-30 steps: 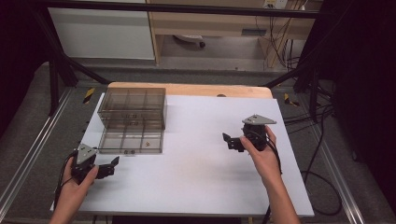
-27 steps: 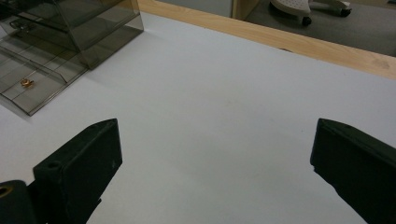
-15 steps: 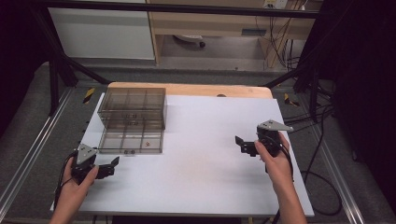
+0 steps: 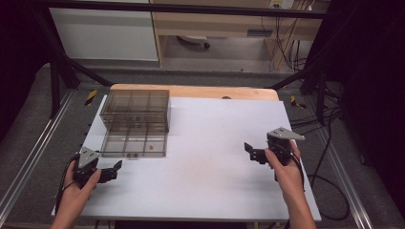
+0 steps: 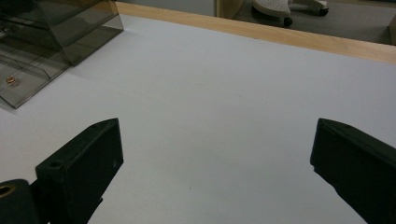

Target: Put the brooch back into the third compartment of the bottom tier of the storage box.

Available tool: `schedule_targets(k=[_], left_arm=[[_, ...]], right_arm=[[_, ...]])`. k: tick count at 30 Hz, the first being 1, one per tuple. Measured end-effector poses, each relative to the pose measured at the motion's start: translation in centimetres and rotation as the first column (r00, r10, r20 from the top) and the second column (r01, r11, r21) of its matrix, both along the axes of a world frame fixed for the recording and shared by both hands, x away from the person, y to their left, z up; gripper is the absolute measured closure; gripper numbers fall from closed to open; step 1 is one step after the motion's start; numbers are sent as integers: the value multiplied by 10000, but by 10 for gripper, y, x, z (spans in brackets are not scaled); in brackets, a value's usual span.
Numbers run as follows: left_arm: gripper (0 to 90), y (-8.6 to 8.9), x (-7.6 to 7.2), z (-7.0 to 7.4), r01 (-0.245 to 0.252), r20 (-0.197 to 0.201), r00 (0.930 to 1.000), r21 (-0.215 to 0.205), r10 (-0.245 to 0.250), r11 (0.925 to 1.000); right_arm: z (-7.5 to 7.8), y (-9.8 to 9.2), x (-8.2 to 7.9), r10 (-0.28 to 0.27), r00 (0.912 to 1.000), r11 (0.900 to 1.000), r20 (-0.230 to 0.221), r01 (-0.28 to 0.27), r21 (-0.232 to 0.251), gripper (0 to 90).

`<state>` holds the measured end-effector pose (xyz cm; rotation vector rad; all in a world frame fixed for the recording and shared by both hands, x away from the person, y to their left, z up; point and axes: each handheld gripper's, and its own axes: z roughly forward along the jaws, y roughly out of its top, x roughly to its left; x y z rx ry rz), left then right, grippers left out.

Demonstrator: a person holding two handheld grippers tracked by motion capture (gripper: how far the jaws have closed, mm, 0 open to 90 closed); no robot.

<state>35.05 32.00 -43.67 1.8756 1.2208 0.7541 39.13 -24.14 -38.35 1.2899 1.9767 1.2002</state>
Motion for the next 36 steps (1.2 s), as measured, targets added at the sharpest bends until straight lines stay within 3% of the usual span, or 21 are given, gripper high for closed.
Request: schedule_targets(k=[7, 19, 29, 36], left_arm=[[66, 1, 0, 0, -34, 4, 10000, -33, 34, 10000], [66, 1, -1, 1, -28, -9, 10000, -40, 27, 10000], [66, 3, -1, 2, -80, 18, 10000, -128, 80, 9999], [66, 4, -2, 2, -89, 58, 9999, -205, 90, 9998]], right_arm=[[-6, -2, -8, -107, 9999, 9999, 110, 108, -52, 31], [-24, -4, -20, -120, 9998, 9998, -141, 118, -183, 30], [-22, -2, -32, -43, 9998, 9993, -169, 37, -362, 27], [-32, -9, -39, -207, 9995, 9992, -245, 199, -334, 31]])
